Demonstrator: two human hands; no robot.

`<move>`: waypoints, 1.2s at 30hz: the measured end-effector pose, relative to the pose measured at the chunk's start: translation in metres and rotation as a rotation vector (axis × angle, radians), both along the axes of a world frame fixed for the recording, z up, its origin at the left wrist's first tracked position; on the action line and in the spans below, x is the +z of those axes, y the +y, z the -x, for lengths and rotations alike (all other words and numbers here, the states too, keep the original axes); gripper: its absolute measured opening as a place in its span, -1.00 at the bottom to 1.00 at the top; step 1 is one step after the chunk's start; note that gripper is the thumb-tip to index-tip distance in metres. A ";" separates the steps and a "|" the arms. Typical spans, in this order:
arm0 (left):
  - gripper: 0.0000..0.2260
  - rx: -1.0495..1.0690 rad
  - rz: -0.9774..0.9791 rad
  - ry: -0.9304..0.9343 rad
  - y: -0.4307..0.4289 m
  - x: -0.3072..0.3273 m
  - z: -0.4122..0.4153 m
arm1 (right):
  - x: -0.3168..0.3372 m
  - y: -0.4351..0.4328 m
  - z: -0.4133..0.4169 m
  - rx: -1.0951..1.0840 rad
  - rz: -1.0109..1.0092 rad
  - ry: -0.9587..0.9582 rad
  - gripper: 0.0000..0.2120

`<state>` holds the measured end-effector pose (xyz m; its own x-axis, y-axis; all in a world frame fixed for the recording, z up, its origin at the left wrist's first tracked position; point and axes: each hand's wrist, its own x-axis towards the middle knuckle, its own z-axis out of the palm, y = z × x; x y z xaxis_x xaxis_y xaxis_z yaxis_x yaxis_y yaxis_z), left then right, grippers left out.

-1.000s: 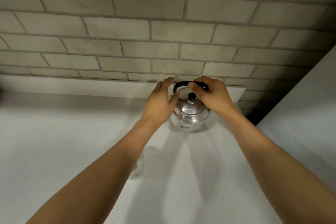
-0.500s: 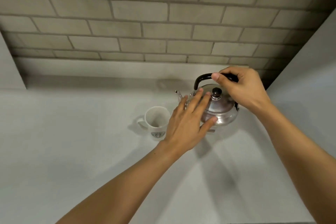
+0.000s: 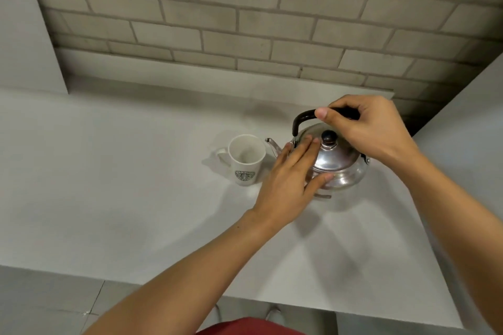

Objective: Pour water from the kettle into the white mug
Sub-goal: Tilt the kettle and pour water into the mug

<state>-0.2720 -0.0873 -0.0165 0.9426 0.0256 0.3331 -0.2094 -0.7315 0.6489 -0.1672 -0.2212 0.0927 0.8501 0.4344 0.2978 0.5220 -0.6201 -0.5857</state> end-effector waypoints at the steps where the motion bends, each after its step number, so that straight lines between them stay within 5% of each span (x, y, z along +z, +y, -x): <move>1: -0.40 0.016 0.032 -0.010 0.000 0.001 -0.001 | 0.003 0.002 -0.002 0.007 0.020 -0.002 -0.69; 19: -0.40 0.092 0.350 -0.031 0.007 0.005 -0.015 | 0.043 0.061 -0.016 0.222 0.344 -0.168 -0.63; 36: -0.41 0.113 0.458 -0.098 0.000 0.006 -0.021 | 0.059 0.075 -0.015 0.282 0.508 -0.261 -0.58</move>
